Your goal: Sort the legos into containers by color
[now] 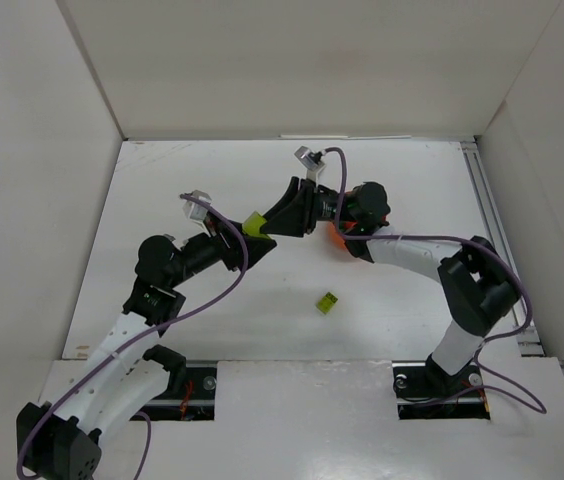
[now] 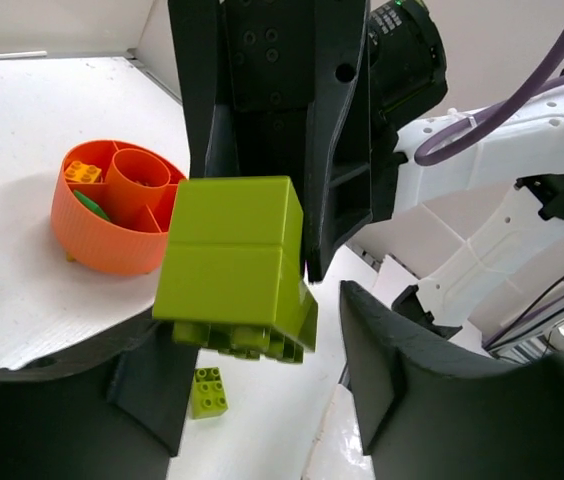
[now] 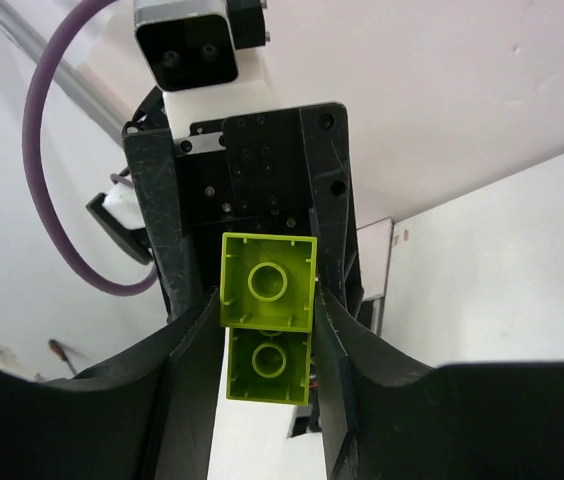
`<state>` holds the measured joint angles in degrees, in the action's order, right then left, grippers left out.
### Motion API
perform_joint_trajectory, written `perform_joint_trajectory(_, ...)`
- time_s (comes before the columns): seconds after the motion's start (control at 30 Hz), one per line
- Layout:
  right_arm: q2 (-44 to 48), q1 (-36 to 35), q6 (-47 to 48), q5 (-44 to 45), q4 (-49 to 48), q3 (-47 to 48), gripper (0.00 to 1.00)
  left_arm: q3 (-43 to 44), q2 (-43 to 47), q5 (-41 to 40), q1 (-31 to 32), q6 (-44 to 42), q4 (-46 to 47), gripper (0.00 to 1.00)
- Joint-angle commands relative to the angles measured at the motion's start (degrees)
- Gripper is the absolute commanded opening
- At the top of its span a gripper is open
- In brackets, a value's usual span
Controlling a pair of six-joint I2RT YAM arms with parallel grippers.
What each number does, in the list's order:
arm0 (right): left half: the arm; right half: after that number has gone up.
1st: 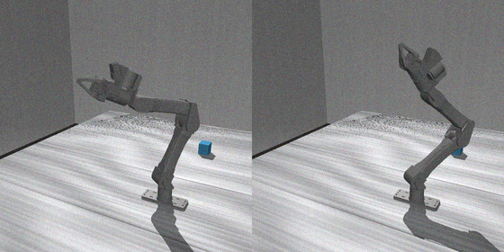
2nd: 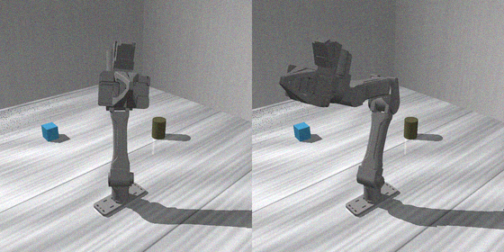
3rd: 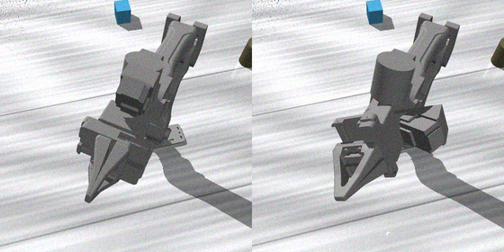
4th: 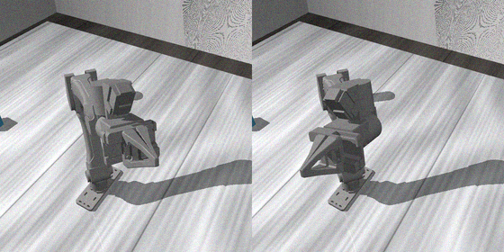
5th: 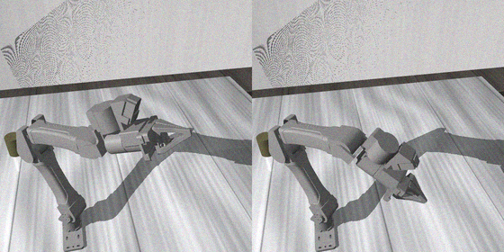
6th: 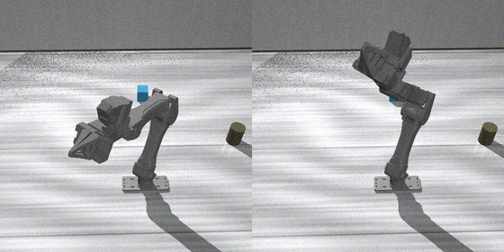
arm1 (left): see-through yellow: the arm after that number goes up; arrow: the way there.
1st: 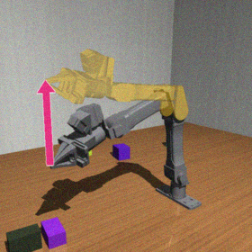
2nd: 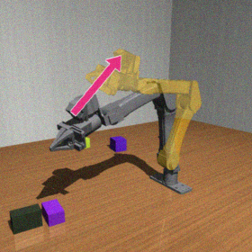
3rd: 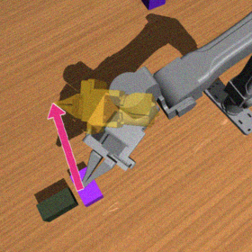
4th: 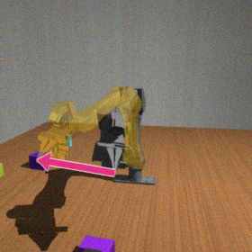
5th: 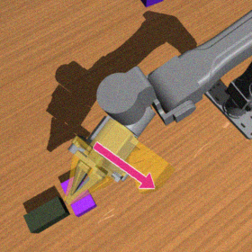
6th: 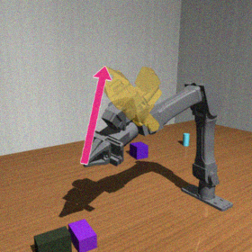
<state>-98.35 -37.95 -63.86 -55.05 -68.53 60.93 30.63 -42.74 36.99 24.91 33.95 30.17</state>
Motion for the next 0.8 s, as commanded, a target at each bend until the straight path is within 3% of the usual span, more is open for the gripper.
perform_joint_trajectory(0.0,3.51,1.30,5.31,2.14,3.04,1.30,0.00,0.13,1.08,0.81,0.05,0.41,2.79,0.50)
perform_joint_trajectory(0.07,4.91,1.30,6.90,2.83,4.98,1.30,0.00,0.13,1.08,0.10,0.05,0.41,2.17,0.49)
perform_joint_trajectory(0.13,4.92,1.30,7.95,2.84,5.60,1.30,0.00,0.13,1.08,0.10,0.05,0.41,2.17,0.37)
perform_joint_trajectory(0.33,4.92,1.83,7.96,2.31,5.60,1.30,0.00,0.66,1.08,0.80,0.05,0.41,2.17,0.34)
perform_joint_trajectory(0.57,4.92,2.53,8.48,2.31,5.08,0.77,0.00,0.66,2.48,-2.18,0.05,1.03,2.17,0.09)
perform_joint_trajectory(0.77,9.39,7.27,12.25,2.31,8.75,-1.86,0.00,0.04,5.29,-7.18,0.05,1.55,-1.86,0.00)
